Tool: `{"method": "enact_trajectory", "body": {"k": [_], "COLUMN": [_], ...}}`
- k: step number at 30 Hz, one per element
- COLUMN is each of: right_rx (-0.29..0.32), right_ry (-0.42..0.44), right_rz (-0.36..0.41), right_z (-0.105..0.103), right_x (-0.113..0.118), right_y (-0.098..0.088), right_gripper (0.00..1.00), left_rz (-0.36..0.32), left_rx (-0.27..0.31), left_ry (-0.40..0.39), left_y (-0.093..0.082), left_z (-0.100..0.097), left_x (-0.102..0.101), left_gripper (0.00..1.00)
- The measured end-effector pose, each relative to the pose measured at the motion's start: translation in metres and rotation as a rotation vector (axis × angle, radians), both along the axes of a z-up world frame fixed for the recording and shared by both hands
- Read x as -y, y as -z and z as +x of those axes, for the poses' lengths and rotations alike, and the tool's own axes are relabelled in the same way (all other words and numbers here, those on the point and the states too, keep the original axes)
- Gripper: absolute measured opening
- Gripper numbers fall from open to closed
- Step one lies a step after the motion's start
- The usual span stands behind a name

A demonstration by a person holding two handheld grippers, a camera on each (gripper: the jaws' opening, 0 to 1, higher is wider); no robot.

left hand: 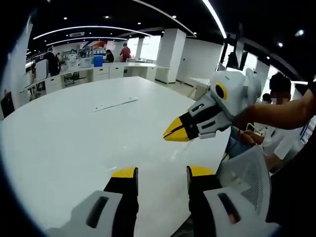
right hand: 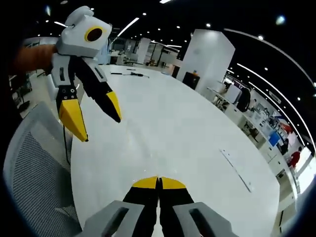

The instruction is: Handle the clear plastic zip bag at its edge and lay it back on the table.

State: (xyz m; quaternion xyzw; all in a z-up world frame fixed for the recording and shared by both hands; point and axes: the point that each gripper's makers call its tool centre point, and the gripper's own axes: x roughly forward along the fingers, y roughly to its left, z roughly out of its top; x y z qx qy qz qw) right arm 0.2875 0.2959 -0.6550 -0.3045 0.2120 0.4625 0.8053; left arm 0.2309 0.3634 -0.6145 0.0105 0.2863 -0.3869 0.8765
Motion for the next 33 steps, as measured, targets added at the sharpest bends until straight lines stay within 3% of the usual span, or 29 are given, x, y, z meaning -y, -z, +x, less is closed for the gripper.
{"method": "enact_trajectory", "body": {"k": [7,16,33], "right_rx": [0.010,-0.013,-0.016], "right_ry": [0.008,0.010,-0.035], "right_rz": [-0.006,-0.004,-0.073], "right_z": [0.004,0.009,0.002], "right_x": [0.000,-0.002,-0.008], "right_y": [0.015,0.035,0.073], "right_gripper": [0.00,0.00,0.00], "left_rz": [-0.024,-0.005,0.045], "left_rx": [0.036,0.076,0.101], "left_ry": [-0.023,-0.022,0.038], "left_y": [-0.005,-0.006,0.012], "left_z": [-0.001,-0.004,-0.027], "left_x": [-0.014,-0.023,-0.031], "left_gripper": [0.45,0.48,0.55]}}
